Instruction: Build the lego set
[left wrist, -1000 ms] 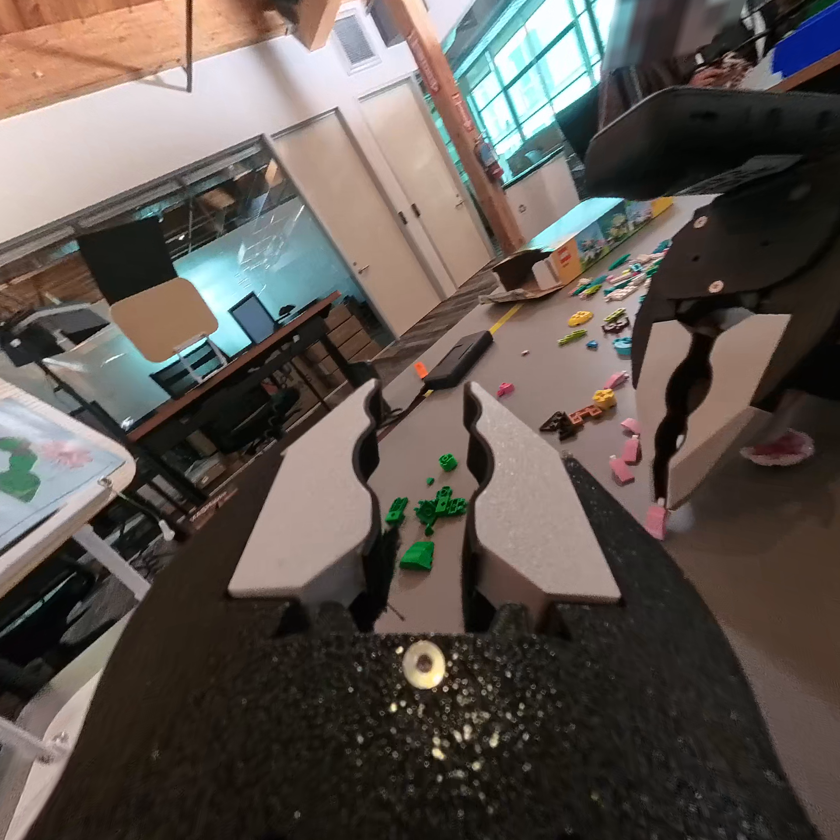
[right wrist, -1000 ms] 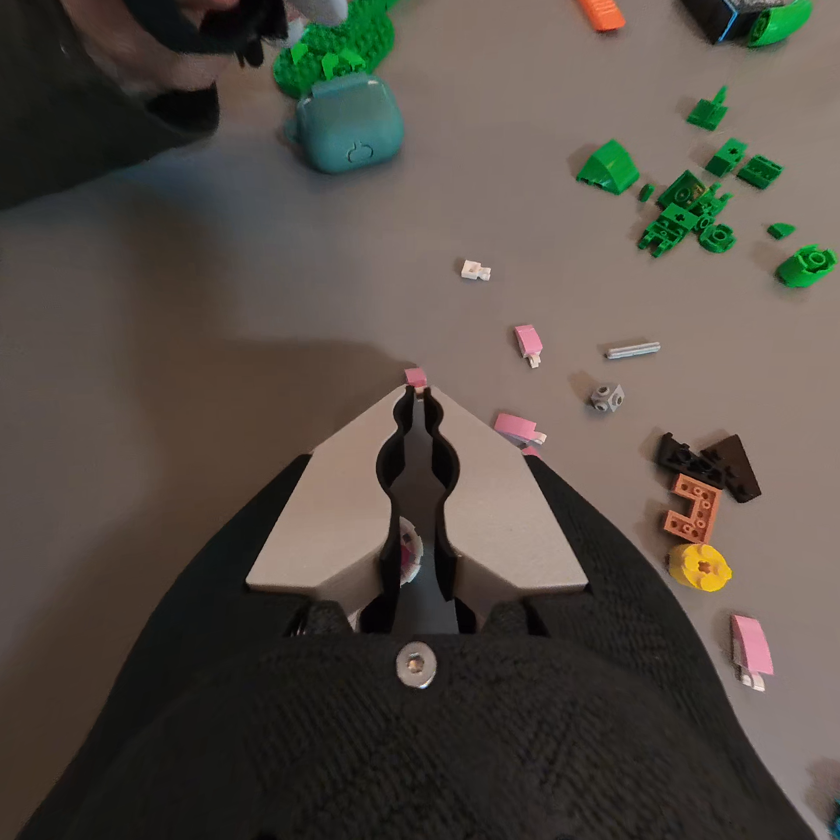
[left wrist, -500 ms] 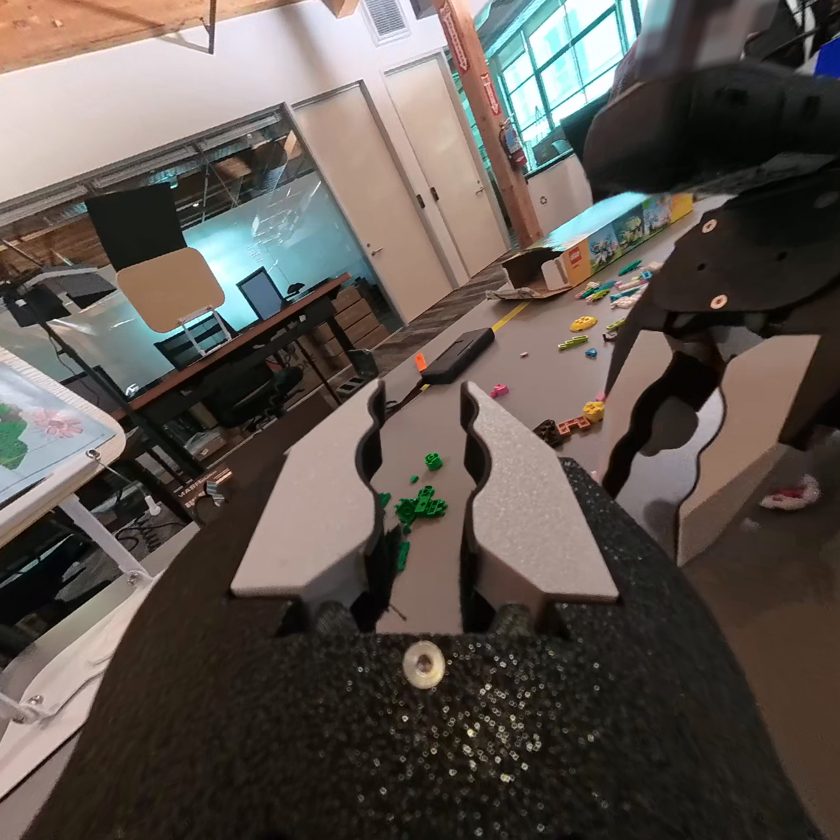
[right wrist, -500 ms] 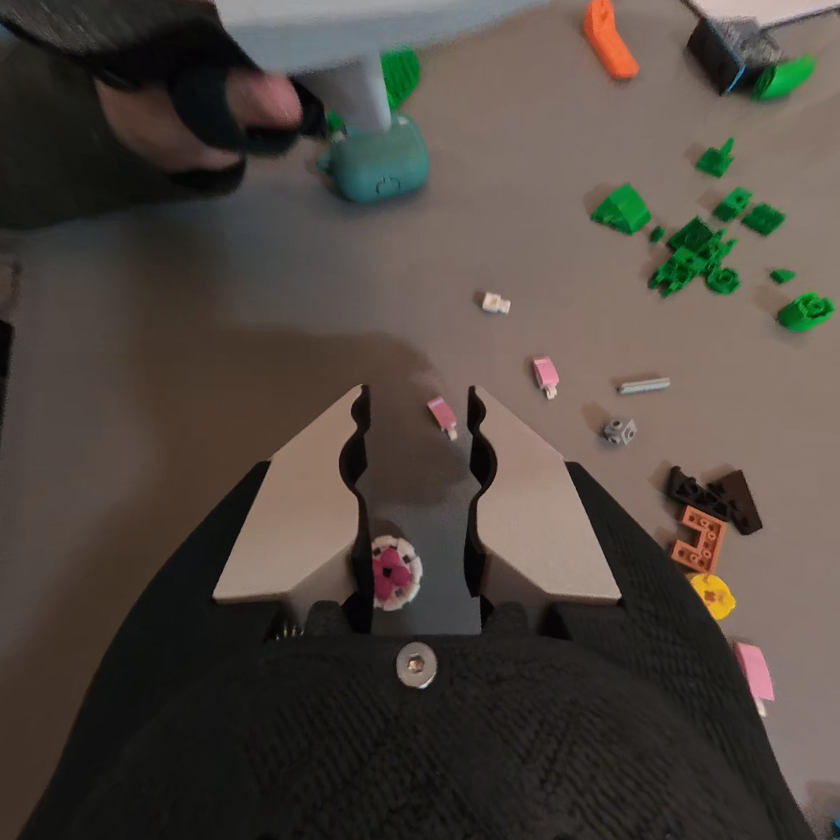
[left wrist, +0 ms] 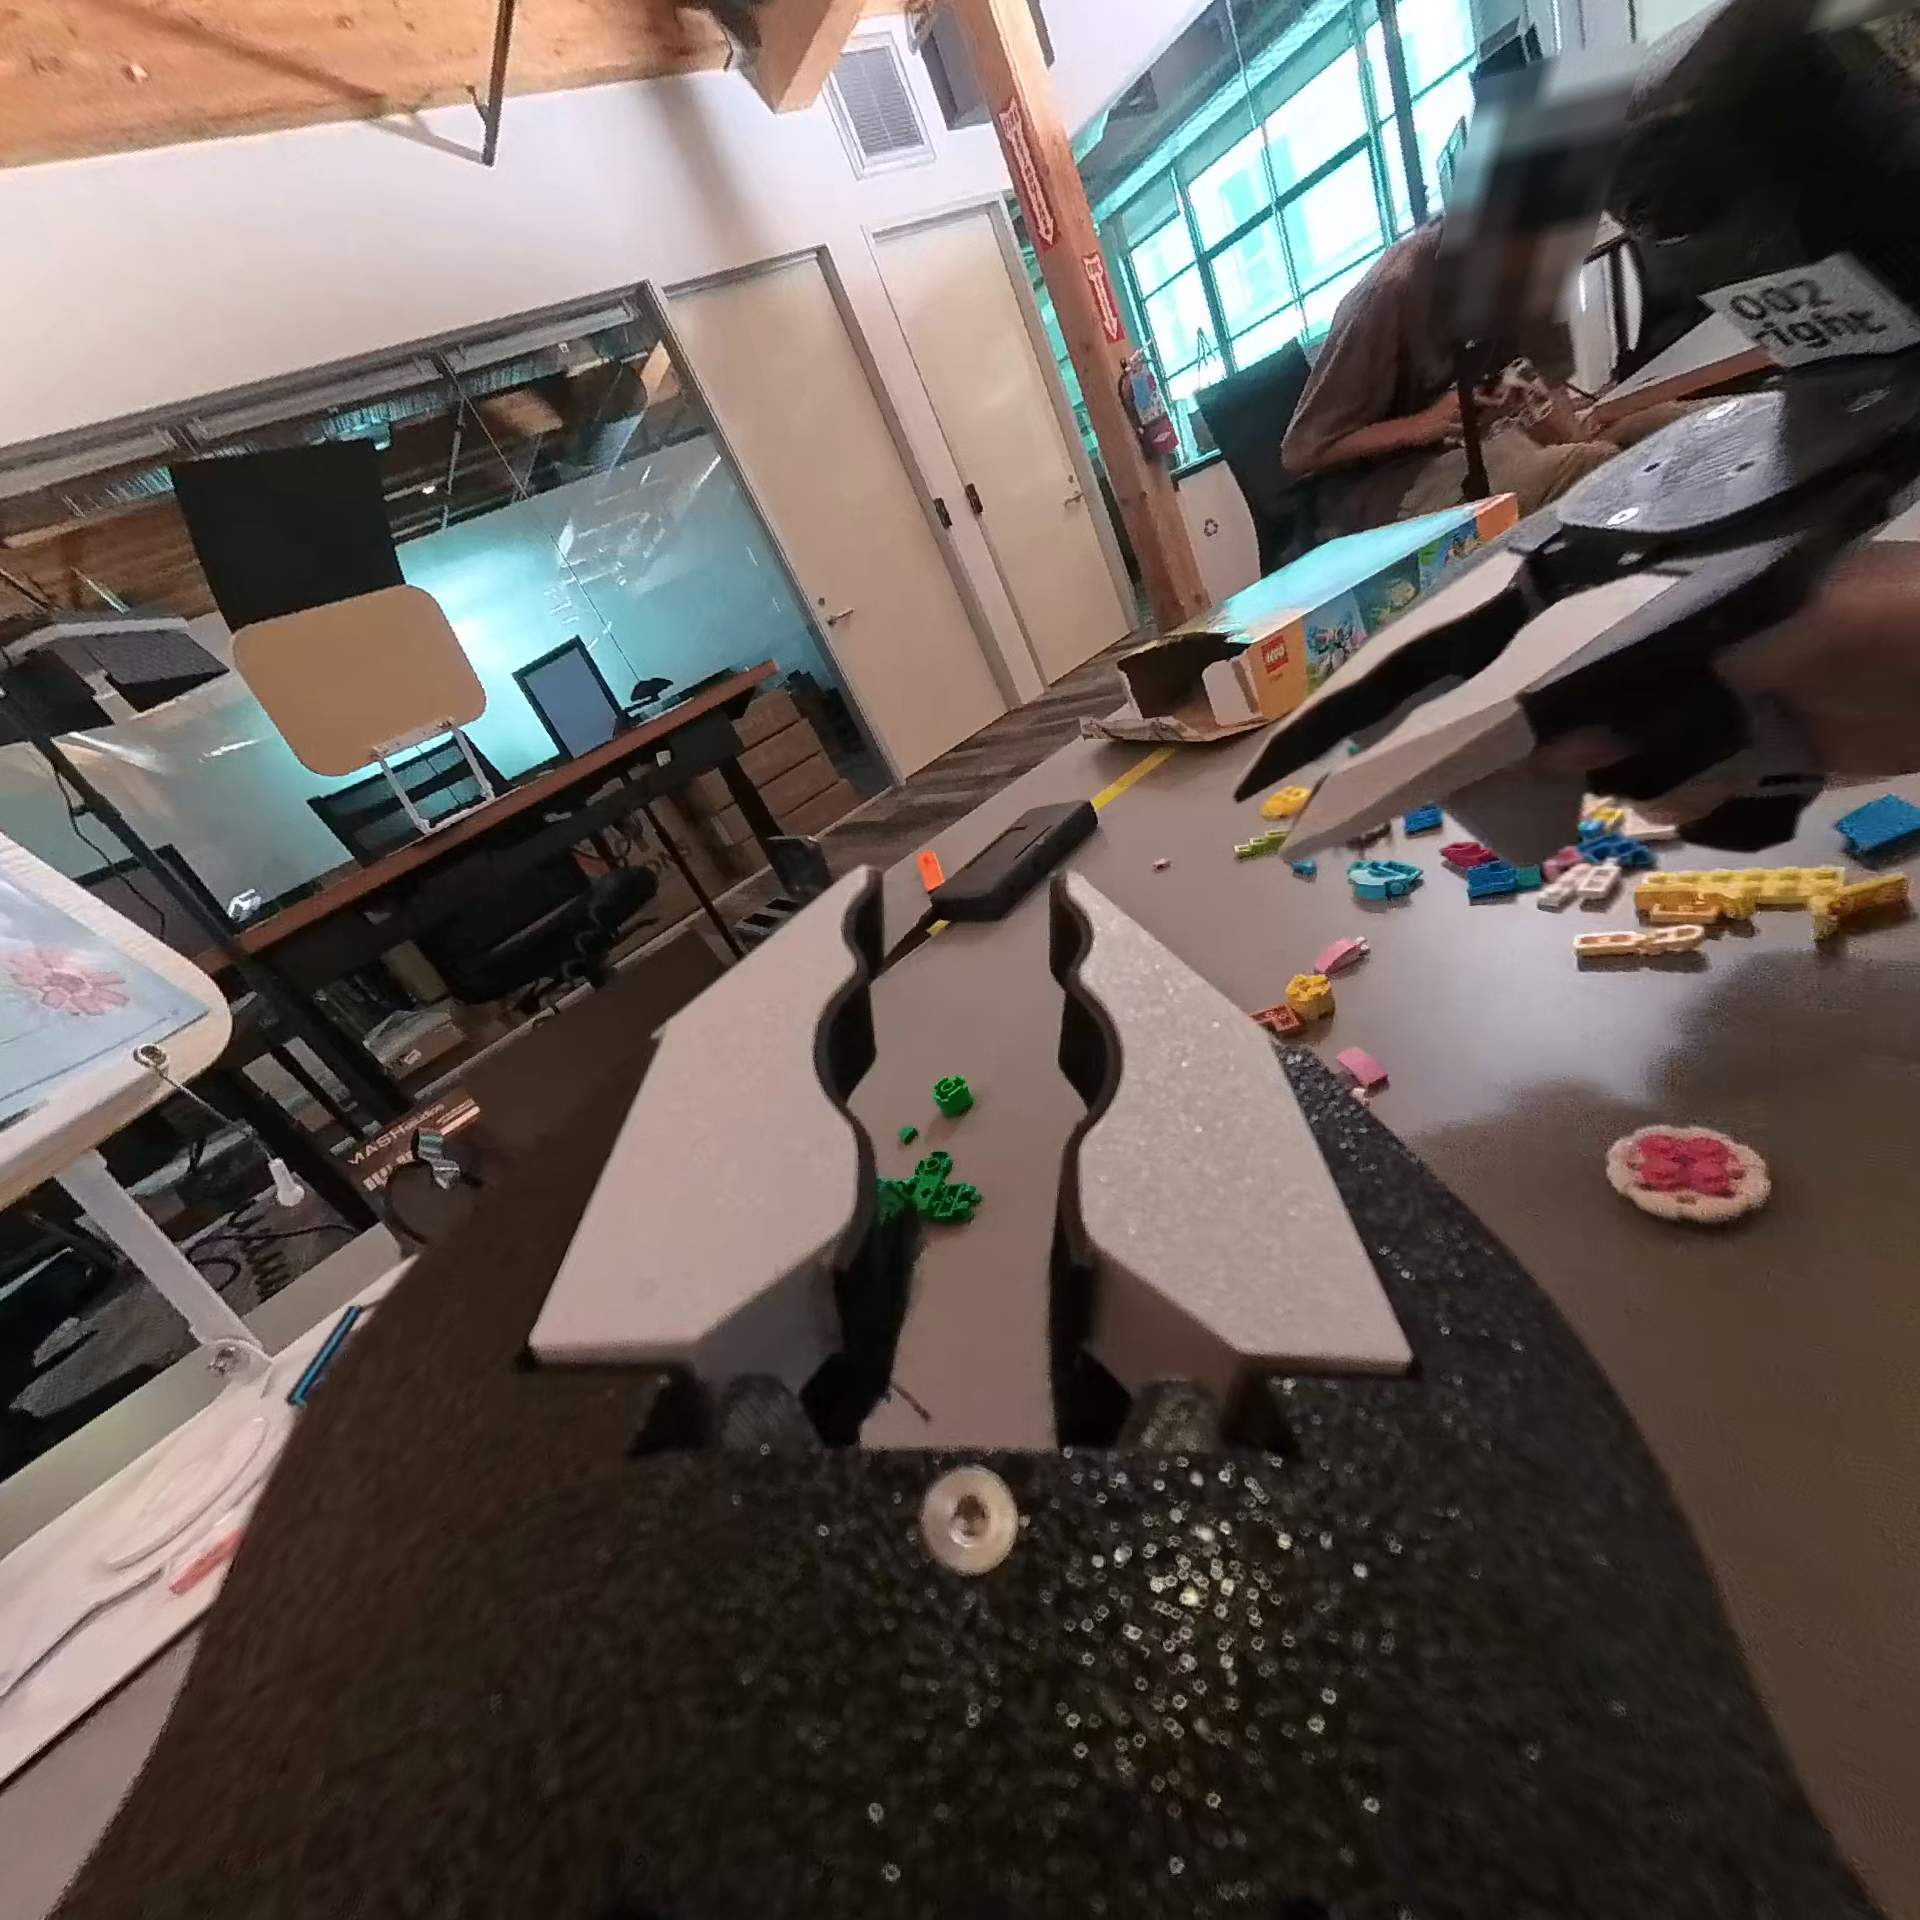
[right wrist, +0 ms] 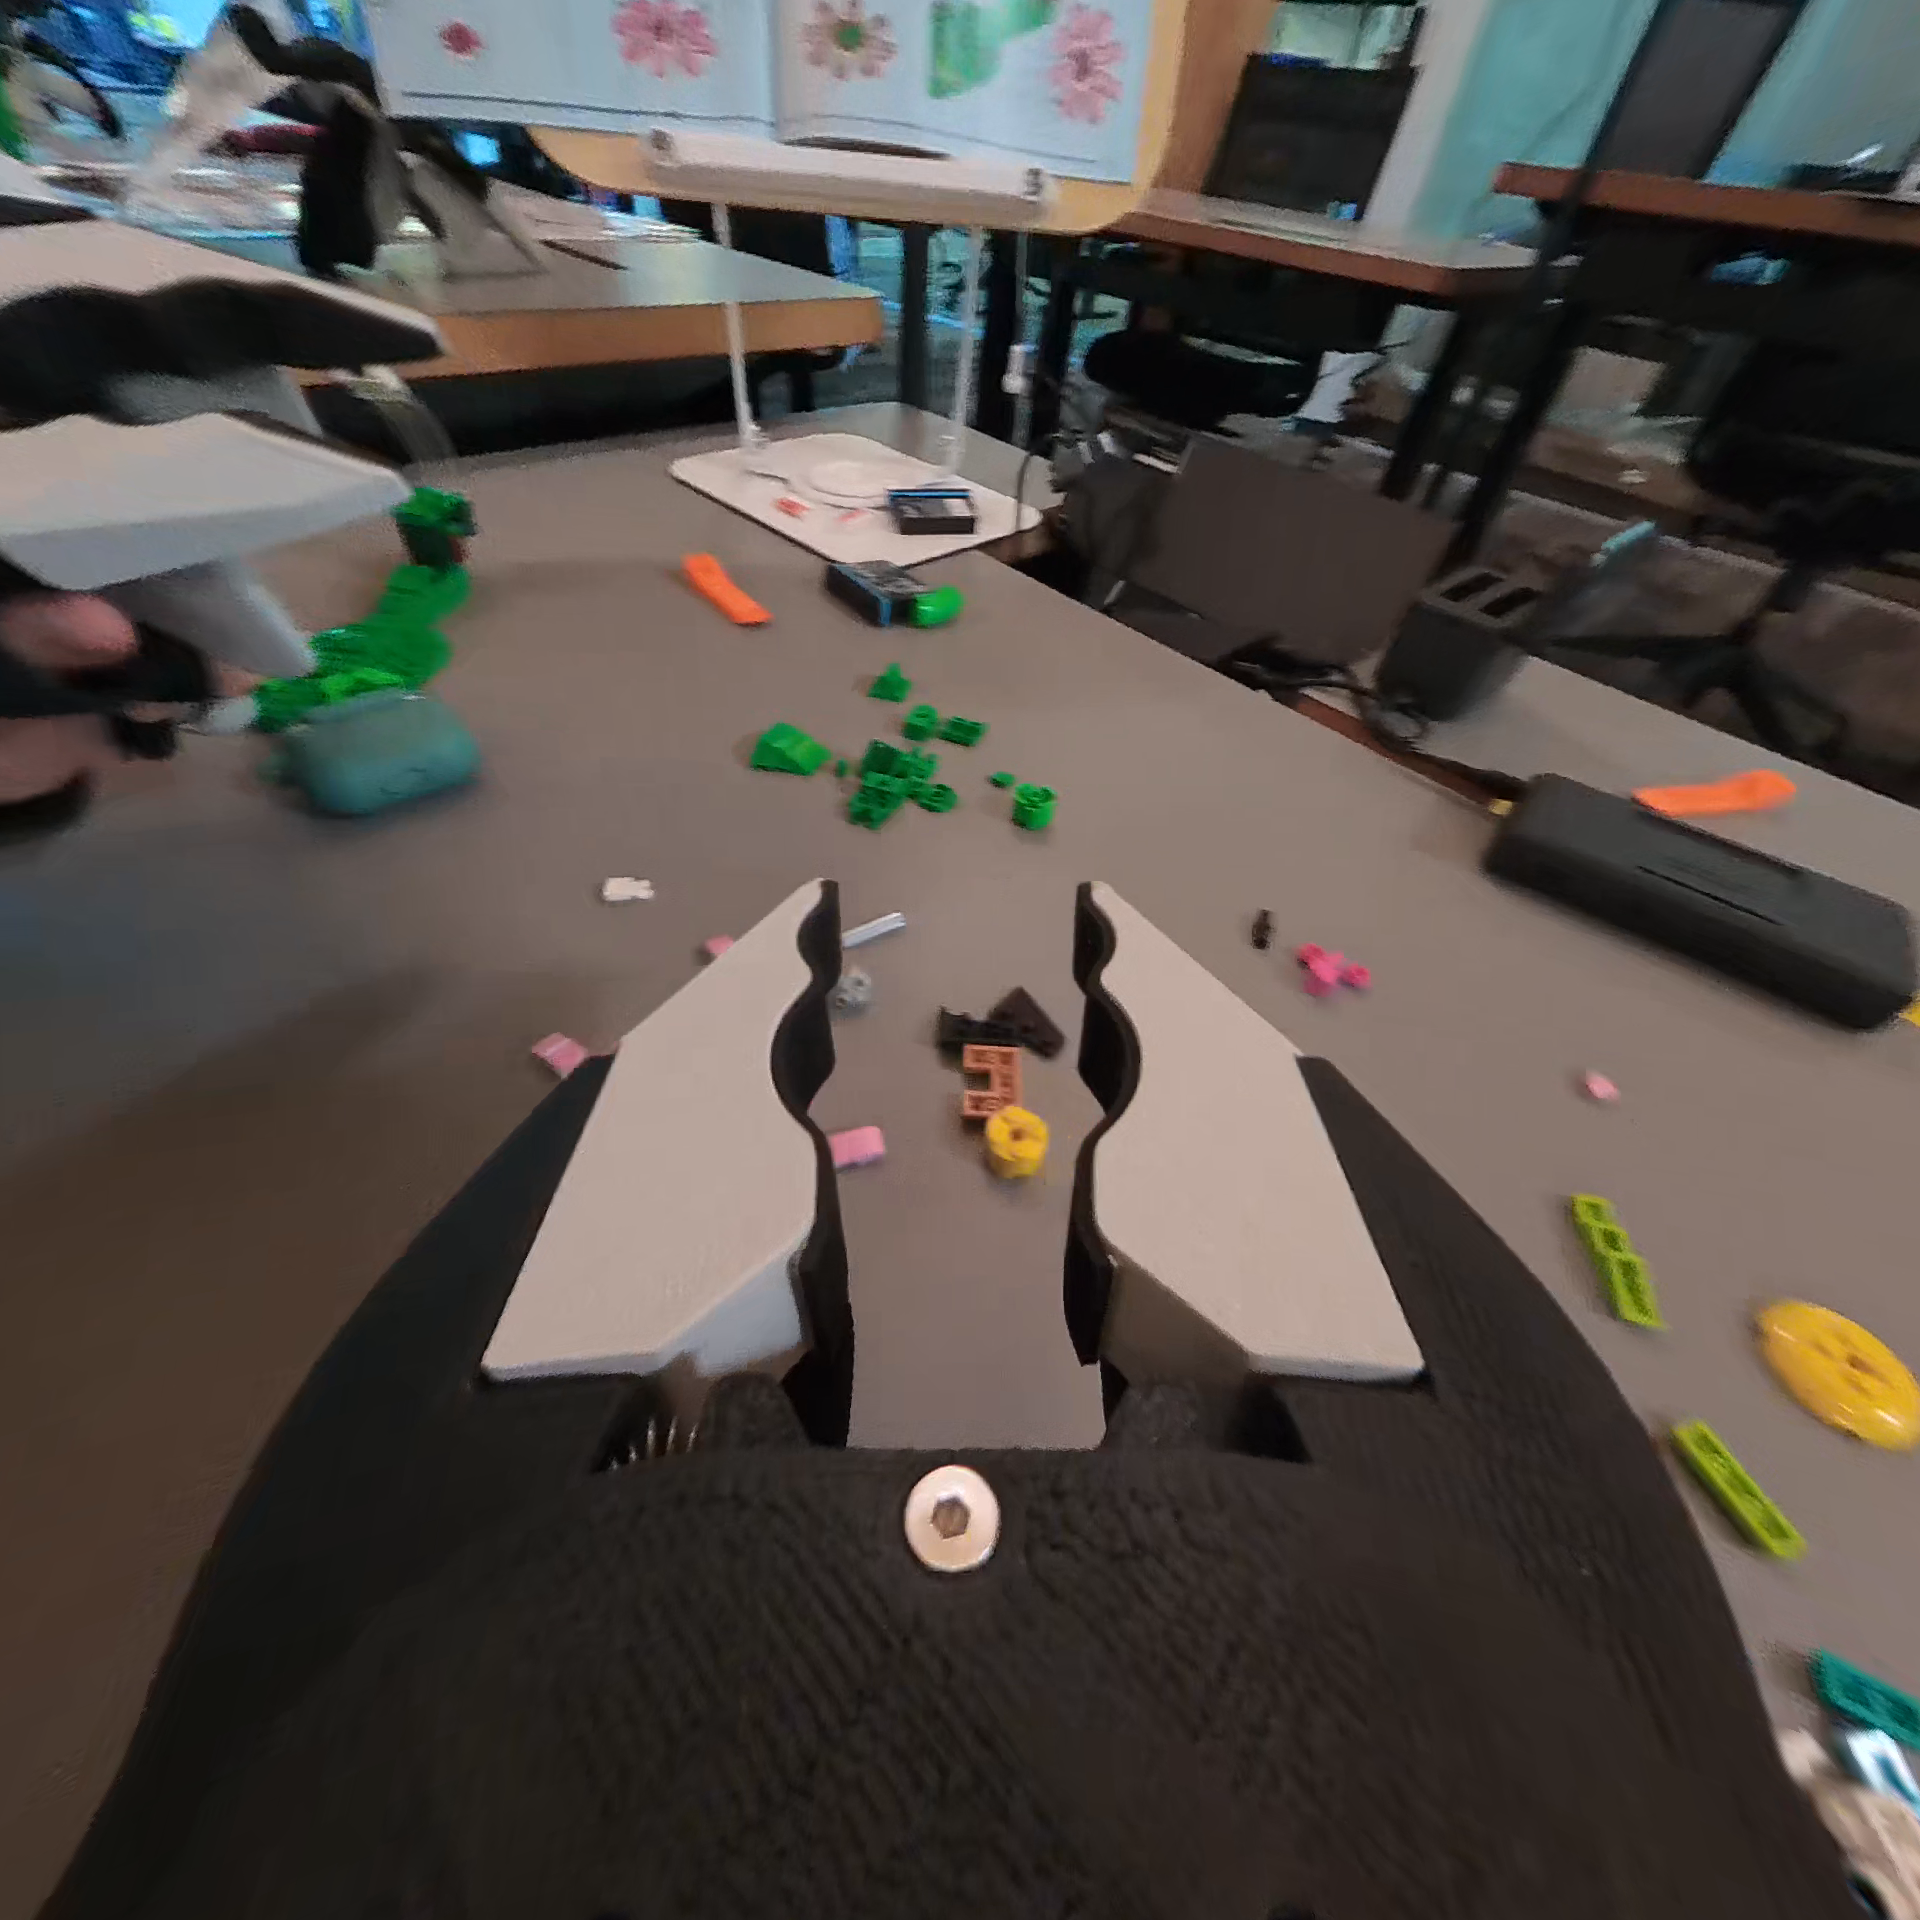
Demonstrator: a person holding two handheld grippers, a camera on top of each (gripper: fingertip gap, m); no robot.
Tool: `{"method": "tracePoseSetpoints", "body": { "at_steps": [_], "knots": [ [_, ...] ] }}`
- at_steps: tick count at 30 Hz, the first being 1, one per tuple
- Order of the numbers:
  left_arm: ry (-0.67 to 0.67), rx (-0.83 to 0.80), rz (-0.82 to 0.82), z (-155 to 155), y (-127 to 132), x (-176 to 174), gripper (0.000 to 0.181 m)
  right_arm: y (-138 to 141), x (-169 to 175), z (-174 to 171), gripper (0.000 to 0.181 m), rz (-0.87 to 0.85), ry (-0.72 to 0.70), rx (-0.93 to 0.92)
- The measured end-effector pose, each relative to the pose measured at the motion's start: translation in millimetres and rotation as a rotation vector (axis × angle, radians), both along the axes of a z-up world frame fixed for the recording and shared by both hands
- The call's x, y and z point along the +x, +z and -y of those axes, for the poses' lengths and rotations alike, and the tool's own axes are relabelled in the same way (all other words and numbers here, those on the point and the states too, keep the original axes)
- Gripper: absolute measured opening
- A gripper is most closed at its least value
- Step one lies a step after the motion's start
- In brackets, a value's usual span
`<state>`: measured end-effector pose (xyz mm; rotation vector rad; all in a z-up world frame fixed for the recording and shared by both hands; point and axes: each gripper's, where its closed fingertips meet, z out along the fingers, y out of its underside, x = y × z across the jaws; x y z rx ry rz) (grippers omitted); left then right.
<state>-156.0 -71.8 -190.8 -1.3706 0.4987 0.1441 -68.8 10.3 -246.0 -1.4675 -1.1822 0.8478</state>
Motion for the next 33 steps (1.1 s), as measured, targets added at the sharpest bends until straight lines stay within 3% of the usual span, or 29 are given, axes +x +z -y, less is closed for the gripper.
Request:
{"method": "tracePoseSetpoints", "body": {
  "at_steps": [4, 12, 16, 23, 28, 33],
  "knots": [
    [-0.006, -0.022, -0.011, -1, -6, 3, 0.033, -9, 11, -10, 0.041, 0.059, -0.020, -0.012],
    [-0.032, -0.059, 0.017, -4, -13, 4, 0.035, -61, 33, -5, 0.019, 0.356, 0.072, -0.069],
    [-0.062, -0.081, 0.002, -4, -17, 11, 0.042, -64, 23, 12, 0.019, 0.345, 0.151, -0.150],
    [-0.081, -0.106, -0.014, -6, -24, 14, 0.042, -79, 46, -22, 0.023, 0.463, -0.011, -0.119],
    [-0.081, -0.105, -0.006, -6, -23, 12, 0.041, -71, 29, 4, 0.022, 0.387, 0.143, -0.218],
    [-0.084, -0.108, -0.012, -6, -24, 13, 0.040, -78, 9, 23, 0.028, 0.437, 0.214, -0.152]
  ]
}}
